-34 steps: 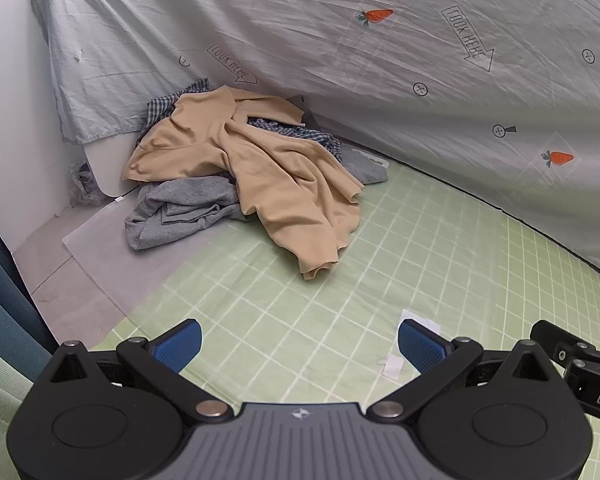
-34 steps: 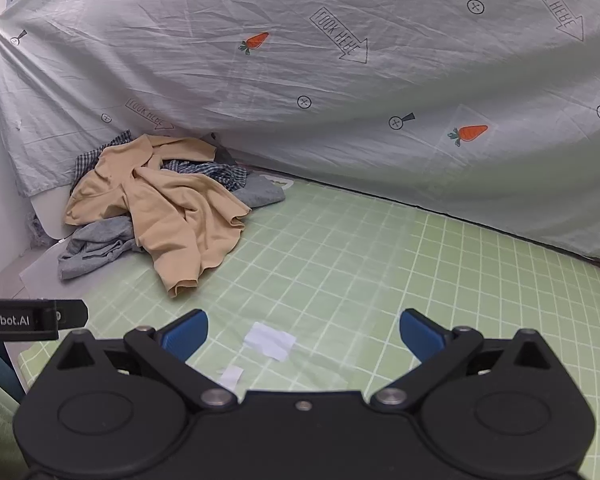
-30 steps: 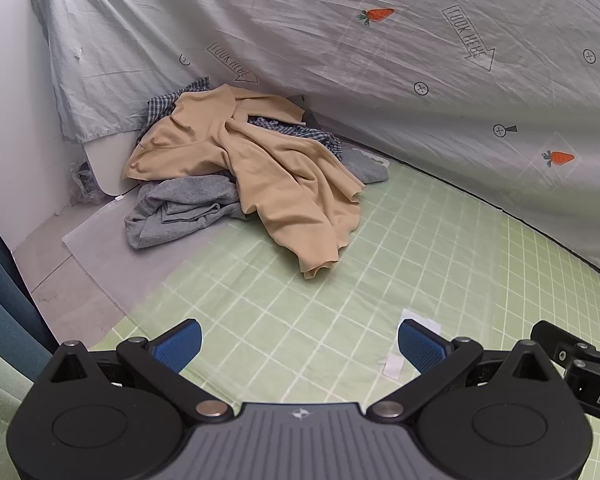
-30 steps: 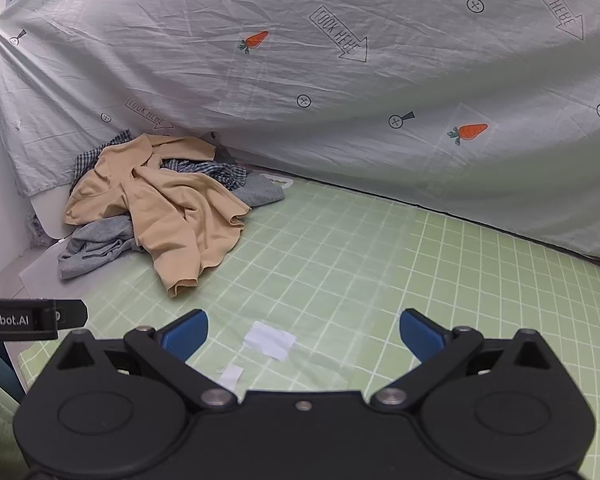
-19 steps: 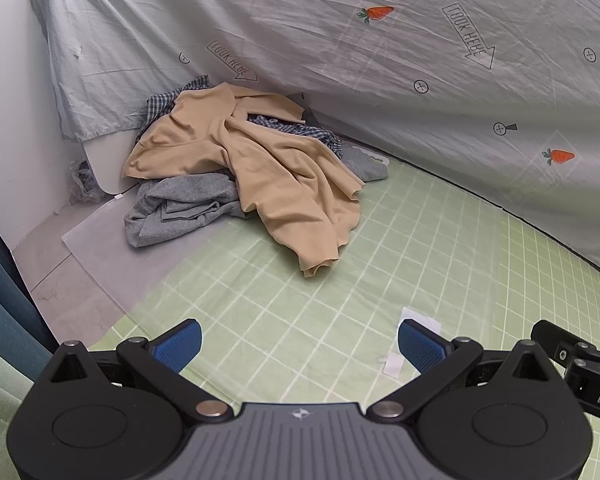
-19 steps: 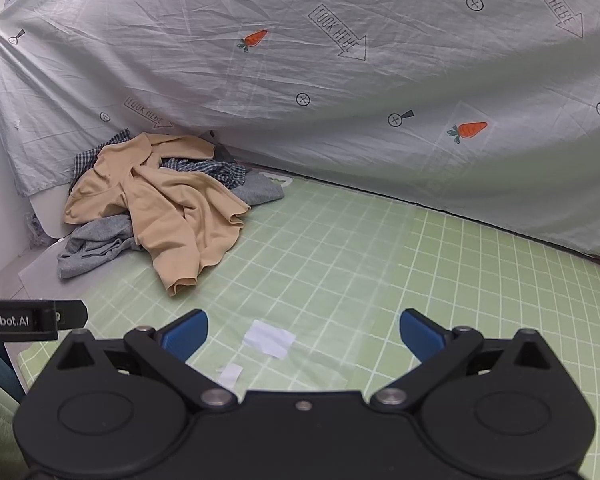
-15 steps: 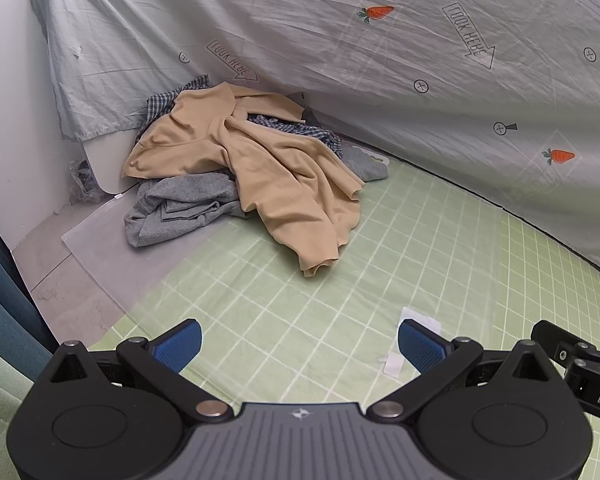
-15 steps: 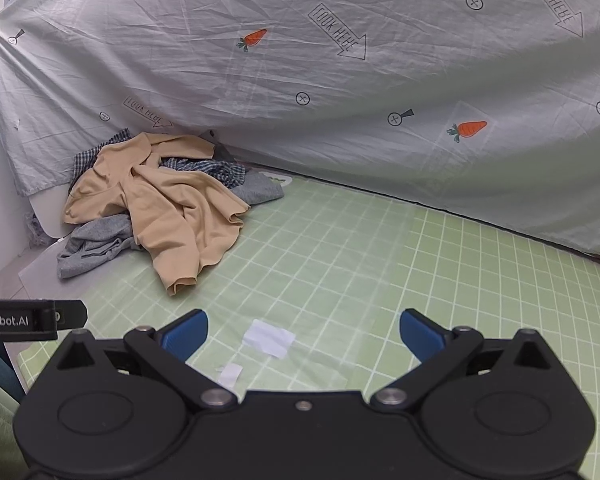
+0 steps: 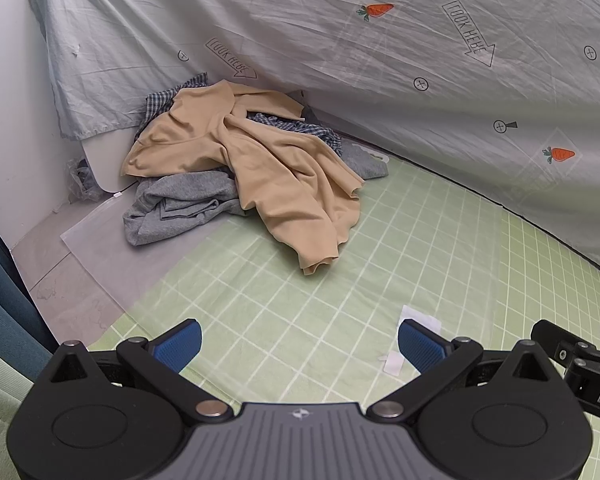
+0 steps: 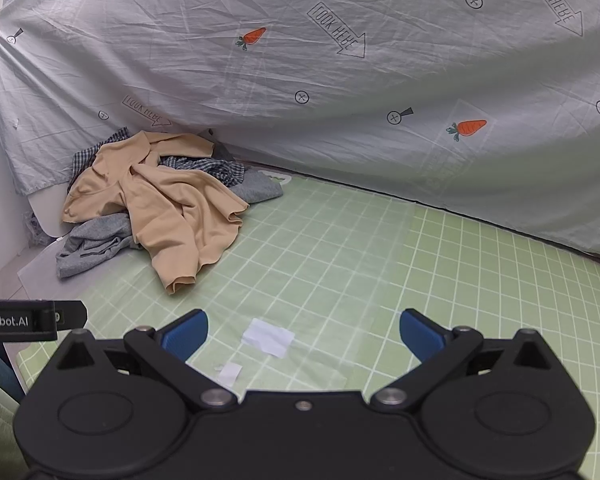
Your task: Fold clothes
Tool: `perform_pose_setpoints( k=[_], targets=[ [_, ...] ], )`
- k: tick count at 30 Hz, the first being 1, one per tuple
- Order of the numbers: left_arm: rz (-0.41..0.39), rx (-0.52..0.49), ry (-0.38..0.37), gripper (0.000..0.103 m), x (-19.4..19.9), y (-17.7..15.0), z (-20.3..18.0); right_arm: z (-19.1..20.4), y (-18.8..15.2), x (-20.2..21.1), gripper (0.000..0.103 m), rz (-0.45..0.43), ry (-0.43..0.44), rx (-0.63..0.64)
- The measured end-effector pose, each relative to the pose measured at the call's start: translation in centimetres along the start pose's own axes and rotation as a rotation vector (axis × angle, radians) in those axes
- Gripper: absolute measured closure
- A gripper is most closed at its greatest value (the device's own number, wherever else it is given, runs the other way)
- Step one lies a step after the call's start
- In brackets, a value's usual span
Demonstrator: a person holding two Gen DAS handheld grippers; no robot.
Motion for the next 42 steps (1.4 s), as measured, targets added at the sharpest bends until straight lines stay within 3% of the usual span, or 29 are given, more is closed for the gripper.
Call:
perform_pose_setpoints(
  k=[27,34,42],
  targets=[
    [0.028,0.002,-0.018,0.0,-0.8,0.3,-0.4,-1.0,0.1,-1.0,0.0,0.007,0.002,-0.029],
    [0.041,0.008,0.014,0.0,-2.9,1.4,0.0,-1.3,1.1,-4.2,0.0,0.03,0.045,-0.015],
    [0.045,0.15,0.068,0.0,-7.3,4.3,2.9,-1.9,4.3,-10.3,0.0,0.051,0.025,0.063]
  ],
)
Point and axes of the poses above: each gripper's, at about its wrist camera, not at the fingertips, and x roughly against the way its jaws point, z to its left, y to its top, the point moved 5 cm from there along -x, roughly the way its jaws point, and after that the axes turned 6 degrees about -z, right-handed, at the moved point
